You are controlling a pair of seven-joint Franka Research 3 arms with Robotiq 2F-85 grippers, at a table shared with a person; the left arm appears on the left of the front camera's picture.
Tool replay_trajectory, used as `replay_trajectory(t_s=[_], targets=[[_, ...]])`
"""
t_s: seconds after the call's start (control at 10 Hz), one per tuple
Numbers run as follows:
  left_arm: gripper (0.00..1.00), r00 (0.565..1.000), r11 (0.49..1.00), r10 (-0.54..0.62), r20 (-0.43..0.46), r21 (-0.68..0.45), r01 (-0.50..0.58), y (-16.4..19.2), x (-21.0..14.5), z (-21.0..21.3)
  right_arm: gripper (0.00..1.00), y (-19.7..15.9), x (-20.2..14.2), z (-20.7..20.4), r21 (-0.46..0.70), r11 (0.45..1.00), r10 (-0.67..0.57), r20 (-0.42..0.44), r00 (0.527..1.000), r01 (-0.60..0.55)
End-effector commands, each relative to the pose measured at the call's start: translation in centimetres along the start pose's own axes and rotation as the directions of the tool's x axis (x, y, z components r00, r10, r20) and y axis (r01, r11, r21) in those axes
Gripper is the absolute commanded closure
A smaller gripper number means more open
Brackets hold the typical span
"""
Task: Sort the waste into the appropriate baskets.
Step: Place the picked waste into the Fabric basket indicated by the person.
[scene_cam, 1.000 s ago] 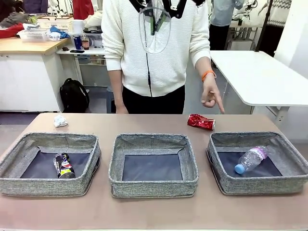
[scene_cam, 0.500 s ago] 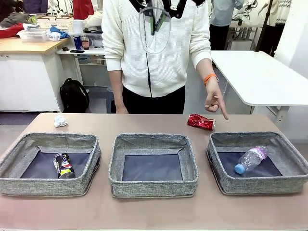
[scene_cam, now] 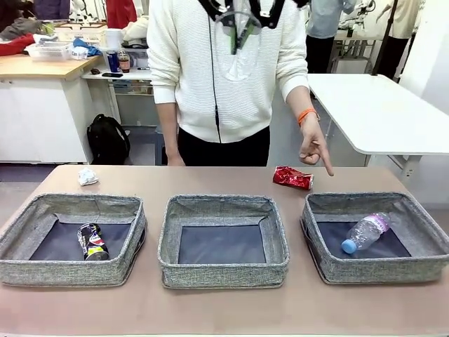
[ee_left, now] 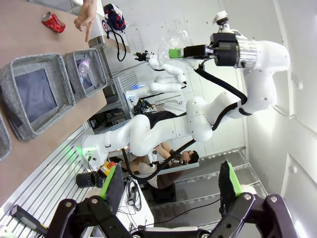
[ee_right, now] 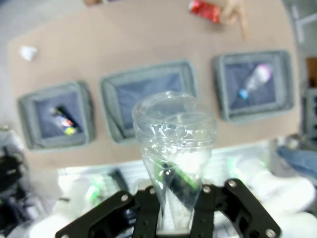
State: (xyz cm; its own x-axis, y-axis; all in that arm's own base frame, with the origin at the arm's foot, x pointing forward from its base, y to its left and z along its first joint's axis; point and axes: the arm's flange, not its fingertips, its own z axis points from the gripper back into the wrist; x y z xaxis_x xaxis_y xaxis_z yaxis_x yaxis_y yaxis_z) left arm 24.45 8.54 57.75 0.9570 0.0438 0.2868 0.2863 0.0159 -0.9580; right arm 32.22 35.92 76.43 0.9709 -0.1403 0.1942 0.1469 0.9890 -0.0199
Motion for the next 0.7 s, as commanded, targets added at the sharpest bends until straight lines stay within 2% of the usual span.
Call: replay_trajectory(t_s=[0.0, 0.1, 0.2, 0.4, 0.6], targets=[[0.00, 1.000, 0.999, -0.022, 0.003, -0.024, 0.022, -0.2, 0.0, -0.1, 0.96, -8.8, 0.0, -4.0, -0.034, 0.999, -0.006, -0.113, 0.994, 0.002], [0.00, 1.000, 0.999, -0.022, 0.003, -0.024, 0.022, -0.2, 0.0, -0.1, 0.96, -12.5, 0.1, -6.6, -0.095, 0.994, -0.059, -0.118, 0.991, 0.048], [0.00, 1.000, 0.999, -0.022, 0.003, -0.024, 0.022, -0.2, 0.0, -0.1, 0.96, -16.1, 0.0, -10.0, -0.064, 0.996, -0.072, -0.153, 0.986, 0.063], [0.00, 1.000, 0.999, -0.022, 0.003, -0.024, 0.022, -0.2, 0.0, -0.1, 0.96, -22.3, -0.2, -17.8, -0.106, 0.985, -0.155, -0.183, 0.971, 0.138], [0.00, 1.000, 0.999, -0.022, 0.003, -0.024, 0.022, -0.2, 0.0, -0.1, 0.96, -26.3, -0.3, -23.6, -0.009, 0.986, -0.161, -0.253, 0.954, 0.164]])
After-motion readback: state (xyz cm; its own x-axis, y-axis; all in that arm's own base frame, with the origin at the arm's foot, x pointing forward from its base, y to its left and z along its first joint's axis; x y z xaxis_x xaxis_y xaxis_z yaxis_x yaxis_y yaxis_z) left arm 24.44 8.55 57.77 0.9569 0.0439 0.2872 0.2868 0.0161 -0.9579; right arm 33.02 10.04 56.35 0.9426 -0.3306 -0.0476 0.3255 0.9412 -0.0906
